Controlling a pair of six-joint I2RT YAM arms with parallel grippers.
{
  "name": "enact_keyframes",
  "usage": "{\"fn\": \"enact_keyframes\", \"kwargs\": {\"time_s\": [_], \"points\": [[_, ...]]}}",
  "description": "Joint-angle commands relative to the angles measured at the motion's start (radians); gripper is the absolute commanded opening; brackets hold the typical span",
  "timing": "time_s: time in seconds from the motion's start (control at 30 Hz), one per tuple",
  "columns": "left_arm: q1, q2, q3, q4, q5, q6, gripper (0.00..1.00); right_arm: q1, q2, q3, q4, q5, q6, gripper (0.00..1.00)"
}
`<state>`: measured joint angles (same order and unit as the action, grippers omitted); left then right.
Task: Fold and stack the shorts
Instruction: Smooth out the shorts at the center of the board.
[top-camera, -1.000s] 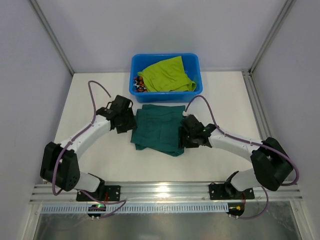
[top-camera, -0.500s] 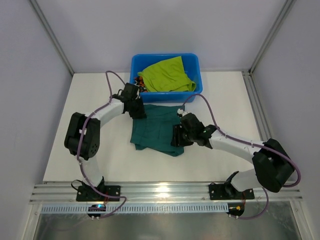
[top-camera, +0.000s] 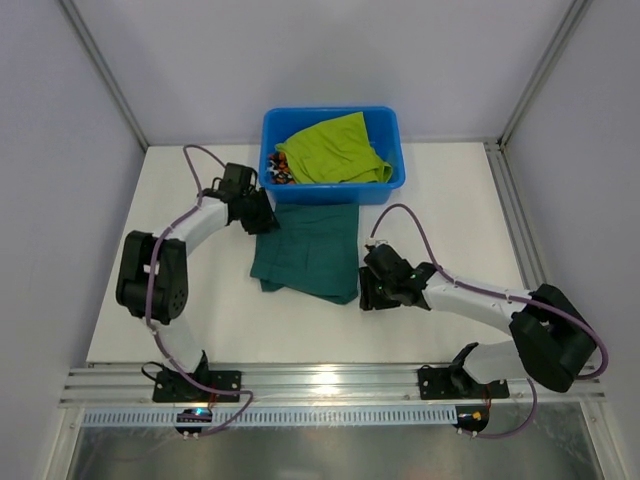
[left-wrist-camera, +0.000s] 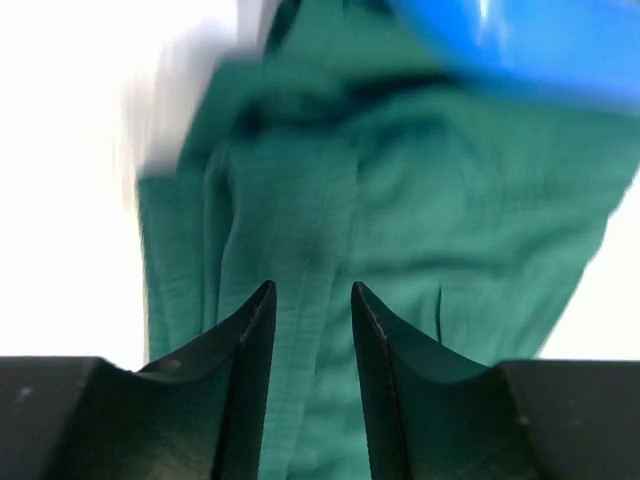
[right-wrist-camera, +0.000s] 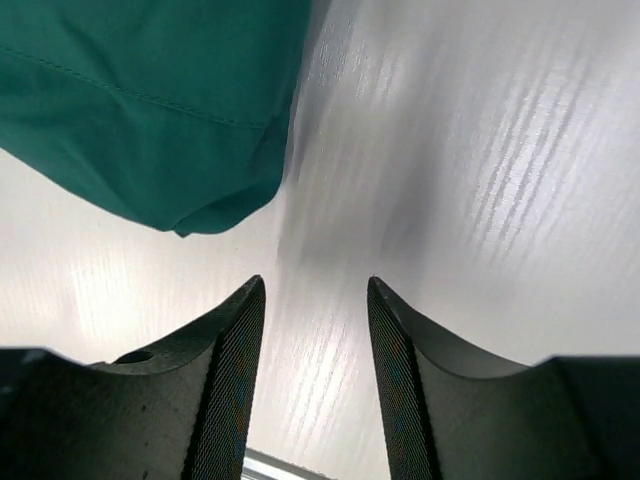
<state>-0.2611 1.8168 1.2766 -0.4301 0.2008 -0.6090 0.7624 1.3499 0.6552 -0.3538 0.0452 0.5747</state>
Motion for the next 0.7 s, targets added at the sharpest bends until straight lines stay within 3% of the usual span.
{"fn": "enact_keyframes", "kwargs": {"time_s": [0.0,0.1,0.27,0.4,0.53,0.67], "points": [[-0.003,-0.254,-0.08,-0.054,-0.024,-0.031,0.4,0.005,-0.11,0.081,-0.088,0.059,0.03,0.49],[-0.019,-0.335,-0.169,-0.091,-0.046,-0.049,0.41,0.003,-0.124,0.167,-0.091,0.081,0.028,0.49],[-0.046,-0.383,-0.319,-0.059,-0.037,-0.081,0.4,0.003,-0.012,0.328,-0.106,0.056,0.01,0.49],[-0.053,-0.303,-0.414,0.022,-0.015,-0.121,0.33,0.002,0.003,0.308,-0.036,-0.001,0.02,0.49],[-0.059,-0.28,-0.431,-0.061,-0.171,-0.153,0.26,0.003,0.0,0.288,-0.042,0.001,0.007,0.49],[-0.061,-0.318,-0.395,-0.156,-0.225,-0.179,0.27,-0.003,-0.047,0.271,-0.048,0.015,-0.003,0.49]]}}
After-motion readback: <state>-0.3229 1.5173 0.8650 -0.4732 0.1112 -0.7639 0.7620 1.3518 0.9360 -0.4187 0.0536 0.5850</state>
